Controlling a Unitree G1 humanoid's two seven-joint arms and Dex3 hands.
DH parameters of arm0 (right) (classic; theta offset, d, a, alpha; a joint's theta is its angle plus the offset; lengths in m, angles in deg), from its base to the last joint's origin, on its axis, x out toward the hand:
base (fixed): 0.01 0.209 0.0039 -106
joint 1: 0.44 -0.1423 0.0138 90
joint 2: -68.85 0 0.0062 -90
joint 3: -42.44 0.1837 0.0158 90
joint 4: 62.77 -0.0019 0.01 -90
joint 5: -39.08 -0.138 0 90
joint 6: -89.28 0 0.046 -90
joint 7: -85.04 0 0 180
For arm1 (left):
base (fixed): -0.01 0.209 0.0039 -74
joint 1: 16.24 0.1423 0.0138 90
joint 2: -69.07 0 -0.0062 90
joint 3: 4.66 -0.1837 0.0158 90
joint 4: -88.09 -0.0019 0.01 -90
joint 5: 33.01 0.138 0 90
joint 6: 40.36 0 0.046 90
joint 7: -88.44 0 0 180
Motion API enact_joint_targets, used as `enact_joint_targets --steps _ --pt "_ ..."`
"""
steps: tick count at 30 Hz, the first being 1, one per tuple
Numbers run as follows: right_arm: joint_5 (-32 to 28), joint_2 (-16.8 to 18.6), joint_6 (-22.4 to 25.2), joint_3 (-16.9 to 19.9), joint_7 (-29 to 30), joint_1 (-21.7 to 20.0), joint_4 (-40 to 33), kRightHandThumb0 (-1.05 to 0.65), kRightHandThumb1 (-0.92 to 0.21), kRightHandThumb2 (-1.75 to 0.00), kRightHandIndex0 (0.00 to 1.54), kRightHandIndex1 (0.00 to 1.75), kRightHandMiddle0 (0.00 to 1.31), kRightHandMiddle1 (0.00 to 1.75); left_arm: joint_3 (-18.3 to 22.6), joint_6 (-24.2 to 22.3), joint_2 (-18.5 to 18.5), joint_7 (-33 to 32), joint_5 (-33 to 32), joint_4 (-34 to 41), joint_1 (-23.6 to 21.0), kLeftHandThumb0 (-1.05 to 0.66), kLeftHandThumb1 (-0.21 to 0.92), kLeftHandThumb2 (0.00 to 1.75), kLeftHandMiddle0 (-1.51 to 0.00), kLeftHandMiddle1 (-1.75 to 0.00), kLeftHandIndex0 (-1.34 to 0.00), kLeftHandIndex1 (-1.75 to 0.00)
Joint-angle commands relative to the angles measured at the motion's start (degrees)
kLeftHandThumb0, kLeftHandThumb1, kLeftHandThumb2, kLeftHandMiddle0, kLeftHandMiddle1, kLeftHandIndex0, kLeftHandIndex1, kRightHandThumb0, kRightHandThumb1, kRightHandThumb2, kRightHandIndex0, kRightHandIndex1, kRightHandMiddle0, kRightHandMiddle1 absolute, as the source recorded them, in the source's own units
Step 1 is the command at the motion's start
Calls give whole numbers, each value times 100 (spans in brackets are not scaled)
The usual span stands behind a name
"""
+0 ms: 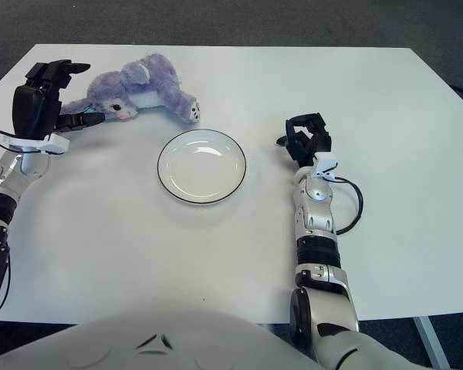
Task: Put the doll into the plate.
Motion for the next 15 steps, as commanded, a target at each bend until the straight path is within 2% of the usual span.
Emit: enact_joint_targets --steps 1,5,9,14,15 --pt "-28 70 82 -17 8 149 101 -35 -92 -36 74 138 37 157 -52 -17 109 38 -76 -38 -115 -49 92 13 -53 -5 -23 -65" --pt "-25 86 89 -28 11 154 96 -35 -92 -36 74 138 37 157 -122 164 -65 788 -540 -454 -534 -53 92 9 -45 -2 -20 -64" --pt "-22 96 92 -31 17 158 91 -35 -92 -35 74 138 37 157 -136 214 -89 1098 -758 -545 -613 -56 92 4 -37 0 -17 -61" --pt "-22 95 91 -33 19 158 91 -35 -92 -35 74 137 38 157 -150 229 -81 1199 -853 -563 -628 -57 92 2 -34 0 -16 -59" --pt "-24 100 100 -33 22 164 80 -35 -92 -35 74 137 38 157 -163 181 -142 1399 -946 -626 -705 -57 92 2 -34 0 -16 -59"
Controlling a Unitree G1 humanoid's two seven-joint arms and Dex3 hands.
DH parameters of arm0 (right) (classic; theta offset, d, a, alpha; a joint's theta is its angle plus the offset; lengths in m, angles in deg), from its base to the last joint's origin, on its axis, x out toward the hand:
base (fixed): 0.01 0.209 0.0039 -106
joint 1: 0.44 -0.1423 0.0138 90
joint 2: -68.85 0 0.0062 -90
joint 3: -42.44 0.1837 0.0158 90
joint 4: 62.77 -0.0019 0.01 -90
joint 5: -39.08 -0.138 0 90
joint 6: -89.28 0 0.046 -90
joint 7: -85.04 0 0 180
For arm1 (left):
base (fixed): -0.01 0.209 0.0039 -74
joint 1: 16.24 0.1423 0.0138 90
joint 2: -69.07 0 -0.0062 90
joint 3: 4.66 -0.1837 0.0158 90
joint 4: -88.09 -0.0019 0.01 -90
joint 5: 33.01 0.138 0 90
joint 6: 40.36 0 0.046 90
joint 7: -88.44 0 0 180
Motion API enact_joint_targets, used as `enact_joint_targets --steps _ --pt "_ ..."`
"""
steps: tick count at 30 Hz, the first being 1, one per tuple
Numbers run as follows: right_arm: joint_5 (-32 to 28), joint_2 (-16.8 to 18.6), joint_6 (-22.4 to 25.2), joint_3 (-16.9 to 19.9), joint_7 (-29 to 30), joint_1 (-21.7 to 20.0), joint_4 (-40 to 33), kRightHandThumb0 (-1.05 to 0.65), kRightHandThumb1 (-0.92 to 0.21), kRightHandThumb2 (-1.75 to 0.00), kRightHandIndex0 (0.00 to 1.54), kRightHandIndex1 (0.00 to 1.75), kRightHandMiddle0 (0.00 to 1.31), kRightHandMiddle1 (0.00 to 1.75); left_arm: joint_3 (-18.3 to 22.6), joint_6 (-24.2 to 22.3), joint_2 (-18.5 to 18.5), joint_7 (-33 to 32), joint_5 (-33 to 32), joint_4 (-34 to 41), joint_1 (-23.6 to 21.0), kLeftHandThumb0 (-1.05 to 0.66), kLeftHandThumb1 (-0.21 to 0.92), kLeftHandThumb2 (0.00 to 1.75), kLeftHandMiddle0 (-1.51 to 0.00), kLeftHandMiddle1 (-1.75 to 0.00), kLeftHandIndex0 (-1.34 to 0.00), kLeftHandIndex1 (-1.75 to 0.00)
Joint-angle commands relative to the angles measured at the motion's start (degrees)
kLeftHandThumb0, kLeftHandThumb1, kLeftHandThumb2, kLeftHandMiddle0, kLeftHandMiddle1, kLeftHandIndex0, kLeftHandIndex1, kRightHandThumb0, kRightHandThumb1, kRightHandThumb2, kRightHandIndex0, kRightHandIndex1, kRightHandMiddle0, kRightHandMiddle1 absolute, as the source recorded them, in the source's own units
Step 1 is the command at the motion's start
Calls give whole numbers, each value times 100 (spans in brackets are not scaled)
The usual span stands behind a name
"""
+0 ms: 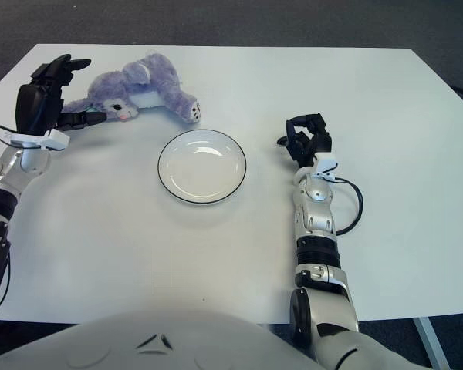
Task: Put the doll into the plate.
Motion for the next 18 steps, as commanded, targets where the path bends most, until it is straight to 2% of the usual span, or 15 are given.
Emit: enact_joint_targets --steps 1,2,5,12,18 --pt "-27 80 119 -16 23 172 74 -35 -92 -35 74 137 38 157 -47 -60 -112 410 -242 -169 -198 -57 91 1 -32 0 -14 -55" --pt "-29 83 127 -16 24 176 66 -35 -92 -35 73 137 38 157 -53 -93 -161 561 -319 -224 -255 -59 88 1 -28 0 -12 -45" --pt "-35 83 135 -14 21 180 60 -35 -92 -35 73 138 38 156 -66 -138 -234 764 -418 -322 -352 -60 86 0 -25 0 -11 -35" --pt "-38 84 141 -13 18 184 51 -35 -92 -35 73 138 38 156 -71 -166 -264 883 -471 -383 -417 -62 85 0 -23 0 -11 -29" --pt "-61 92 163 -3 5 198 23 -35 -92 -35 73 138 38 156 -430 -341 -206 829 -46 -677 -772 -68 82 0 -17 0 -10 -26"
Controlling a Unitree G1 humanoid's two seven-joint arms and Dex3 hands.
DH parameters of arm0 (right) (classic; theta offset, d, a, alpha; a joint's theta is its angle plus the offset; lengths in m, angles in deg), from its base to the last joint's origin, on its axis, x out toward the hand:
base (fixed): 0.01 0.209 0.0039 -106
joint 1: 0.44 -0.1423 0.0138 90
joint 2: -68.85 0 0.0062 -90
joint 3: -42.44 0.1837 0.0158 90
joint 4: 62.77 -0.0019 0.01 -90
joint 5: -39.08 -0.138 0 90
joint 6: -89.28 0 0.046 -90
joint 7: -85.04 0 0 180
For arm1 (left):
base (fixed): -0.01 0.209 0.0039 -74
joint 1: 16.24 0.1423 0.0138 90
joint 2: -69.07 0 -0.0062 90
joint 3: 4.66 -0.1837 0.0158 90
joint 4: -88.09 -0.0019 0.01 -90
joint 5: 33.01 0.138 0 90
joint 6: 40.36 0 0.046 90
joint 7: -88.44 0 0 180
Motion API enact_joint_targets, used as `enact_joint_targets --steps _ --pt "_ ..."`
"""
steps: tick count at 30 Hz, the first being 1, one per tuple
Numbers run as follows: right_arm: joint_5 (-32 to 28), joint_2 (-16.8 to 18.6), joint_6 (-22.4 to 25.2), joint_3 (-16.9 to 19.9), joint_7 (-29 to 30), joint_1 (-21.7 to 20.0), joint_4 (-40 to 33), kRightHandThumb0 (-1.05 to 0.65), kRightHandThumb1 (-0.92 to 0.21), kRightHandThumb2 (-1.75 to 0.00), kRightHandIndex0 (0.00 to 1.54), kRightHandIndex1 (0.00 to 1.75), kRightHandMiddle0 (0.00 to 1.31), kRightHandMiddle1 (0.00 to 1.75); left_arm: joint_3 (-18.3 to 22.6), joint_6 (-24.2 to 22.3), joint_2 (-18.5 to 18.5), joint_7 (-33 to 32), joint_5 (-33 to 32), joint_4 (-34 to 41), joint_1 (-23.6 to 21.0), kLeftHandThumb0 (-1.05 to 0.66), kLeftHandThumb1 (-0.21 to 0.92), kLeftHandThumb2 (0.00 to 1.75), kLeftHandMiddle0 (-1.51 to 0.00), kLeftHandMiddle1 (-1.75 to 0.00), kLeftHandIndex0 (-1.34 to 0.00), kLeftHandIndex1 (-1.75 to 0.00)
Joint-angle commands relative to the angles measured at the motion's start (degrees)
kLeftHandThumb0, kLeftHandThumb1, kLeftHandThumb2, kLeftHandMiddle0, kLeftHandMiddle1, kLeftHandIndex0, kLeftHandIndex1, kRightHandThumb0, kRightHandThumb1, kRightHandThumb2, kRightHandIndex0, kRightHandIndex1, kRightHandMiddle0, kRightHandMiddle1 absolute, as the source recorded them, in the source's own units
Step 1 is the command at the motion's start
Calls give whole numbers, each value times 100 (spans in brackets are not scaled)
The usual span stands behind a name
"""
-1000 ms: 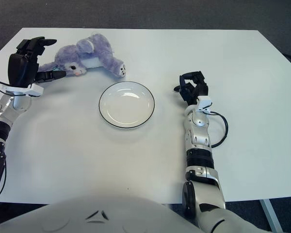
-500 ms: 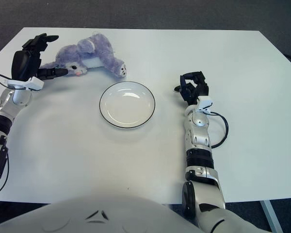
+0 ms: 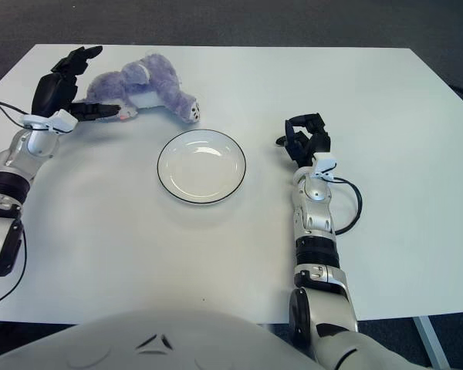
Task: Put the doll into the plate.
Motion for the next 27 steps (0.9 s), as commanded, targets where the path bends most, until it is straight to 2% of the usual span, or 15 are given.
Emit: enact_joint_targets --steps 1,20,27 --pt "-61 80 152 -5 2 179 56 -35 -92 -35 73 138 38 156 -158 -55 65 -34 154 -142 -242 -70 81 0 -16 0 -10 -25" --pt "-50 73 196 14 -7 198 23 -35 -92 -36 72 139 37 157 -491 -272 22 -116 301 -592 -647 -78 78 0 -11 0 -8 -15" --pt "-4 55 259 -4 14 223 -31 -35 -92 -36 72 139 37 157 -728 -618 -55 -513 572 -812 -832 -79 75 0 -10 0 -9 -13"
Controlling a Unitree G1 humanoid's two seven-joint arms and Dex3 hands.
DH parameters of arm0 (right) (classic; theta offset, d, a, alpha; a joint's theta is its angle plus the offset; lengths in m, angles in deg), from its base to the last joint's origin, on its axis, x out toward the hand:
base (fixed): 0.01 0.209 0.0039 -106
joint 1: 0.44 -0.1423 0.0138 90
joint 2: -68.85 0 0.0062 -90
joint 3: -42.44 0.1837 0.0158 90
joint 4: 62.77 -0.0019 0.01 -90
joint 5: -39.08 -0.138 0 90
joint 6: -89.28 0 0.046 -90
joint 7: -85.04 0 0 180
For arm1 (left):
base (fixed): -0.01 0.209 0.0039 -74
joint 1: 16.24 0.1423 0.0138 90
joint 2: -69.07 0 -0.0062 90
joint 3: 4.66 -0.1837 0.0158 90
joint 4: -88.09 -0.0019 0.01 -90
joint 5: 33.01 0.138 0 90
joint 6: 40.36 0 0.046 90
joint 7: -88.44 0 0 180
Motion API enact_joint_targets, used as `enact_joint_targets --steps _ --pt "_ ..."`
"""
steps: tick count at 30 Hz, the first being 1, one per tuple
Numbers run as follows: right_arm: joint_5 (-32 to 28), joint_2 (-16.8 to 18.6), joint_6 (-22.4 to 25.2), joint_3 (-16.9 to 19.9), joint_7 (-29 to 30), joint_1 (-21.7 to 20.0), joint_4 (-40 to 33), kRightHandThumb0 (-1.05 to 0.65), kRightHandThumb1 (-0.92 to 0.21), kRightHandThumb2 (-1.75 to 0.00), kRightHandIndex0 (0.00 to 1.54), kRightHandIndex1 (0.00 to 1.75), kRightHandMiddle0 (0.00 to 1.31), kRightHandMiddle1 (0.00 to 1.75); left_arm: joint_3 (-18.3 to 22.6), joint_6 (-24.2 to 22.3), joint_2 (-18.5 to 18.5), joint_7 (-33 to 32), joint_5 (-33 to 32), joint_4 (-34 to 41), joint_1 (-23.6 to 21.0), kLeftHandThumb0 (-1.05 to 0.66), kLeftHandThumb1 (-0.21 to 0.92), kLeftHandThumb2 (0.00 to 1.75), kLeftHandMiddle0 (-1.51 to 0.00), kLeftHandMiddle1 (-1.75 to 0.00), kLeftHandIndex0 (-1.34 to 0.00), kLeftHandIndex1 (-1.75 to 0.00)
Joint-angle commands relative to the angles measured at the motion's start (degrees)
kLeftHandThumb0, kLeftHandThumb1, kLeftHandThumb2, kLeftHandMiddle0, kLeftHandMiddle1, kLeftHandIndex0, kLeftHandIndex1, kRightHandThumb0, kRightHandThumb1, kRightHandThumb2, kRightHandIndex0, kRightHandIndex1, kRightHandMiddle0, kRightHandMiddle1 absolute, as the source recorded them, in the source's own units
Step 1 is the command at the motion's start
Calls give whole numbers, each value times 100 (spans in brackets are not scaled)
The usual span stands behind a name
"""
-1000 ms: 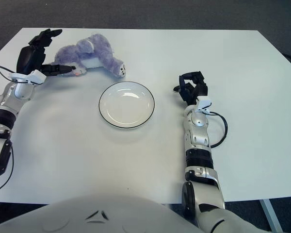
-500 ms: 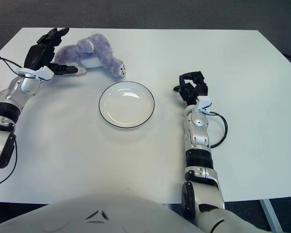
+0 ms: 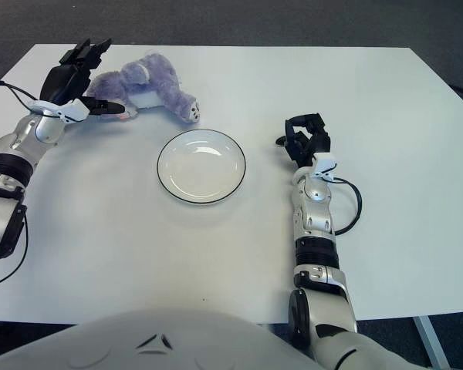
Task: Put the doll into the plate.
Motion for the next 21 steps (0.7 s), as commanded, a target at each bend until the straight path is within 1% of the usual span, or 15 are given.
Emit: enact_joint_targets --steps 1,9,13,17,21 --pt "-5 32 186 -17 19 201 42 -35 -92 -36 72 139 37 157 -142 -125 -20 -296 161 -82 -188 -80 75 0 -10 0 -9 -13" --pt "-3 32 207 -18 20 208 23 -35 -92 -36 72 139 37 157 -259 -149 -14 -442 177 -143 -224 -80 74 0 -9 0 -10 -11" --pt "1 26 230 -18 18 248 -25 -35 -92 -36 72 139 37 157 -561 -517 25 -1097 623 -114 -274 -81 74 0 -6 0 -11 -10" --pt "-3 31 232 -19 14 265 -45 -35 -92 -36 73 139 37 158 -673 -681 12 -1378 756 -143 -303 -82 73 0 -5 0 -13 -10" --pt "-4 32 238 -20 14 269 -55 -35 -92 -36 73 139 36 158 -726 -709 7 -1466 776 -174 -319 -82 73 0 -4 0 -14 -9"
